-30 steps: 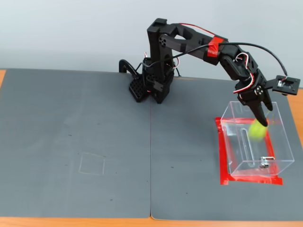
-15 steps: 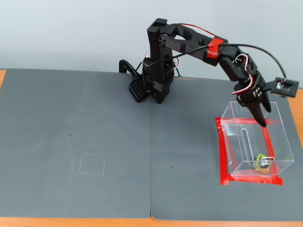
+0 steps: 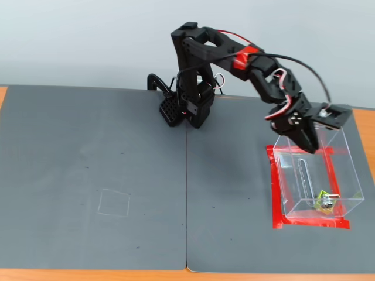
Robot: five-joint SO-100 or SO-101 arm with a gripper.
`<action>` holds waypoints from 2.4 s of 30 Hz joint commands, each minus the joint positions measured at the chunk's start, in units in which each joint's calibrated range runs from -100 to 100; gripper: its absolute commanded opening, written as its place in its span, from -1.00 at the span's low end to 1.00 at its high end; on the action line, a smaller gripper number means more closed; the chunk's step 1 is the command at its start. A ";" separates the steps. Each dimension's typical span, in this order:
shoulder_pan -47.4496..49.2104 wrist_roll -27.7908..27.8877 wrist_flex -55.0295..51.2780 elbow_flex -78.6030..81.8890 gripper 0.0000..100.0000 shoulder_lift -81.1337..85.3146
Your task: Pick the green lego block and place it into the transparent box
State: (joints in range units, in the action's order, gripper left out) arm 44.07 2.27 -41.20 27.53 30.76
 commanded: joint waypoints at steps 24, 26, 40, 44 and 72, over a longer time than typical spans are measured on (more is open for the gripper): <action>-35.90 -0.16 -0.21 51.40 -0.97 55.76; -35.90 -0.16 -0.21 54.38 -0.97 58.22; -39.55 -0.21 -0.04 72.20 -0.97 68.82; -39.63 -0.16 -0.30 72.20 -0.97 68.82; -40.23 0.26 -9.93 72.20 -0.97 68.65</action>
State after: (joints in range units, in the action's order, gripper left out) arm 4.20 2.37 -51.00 99.46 98.90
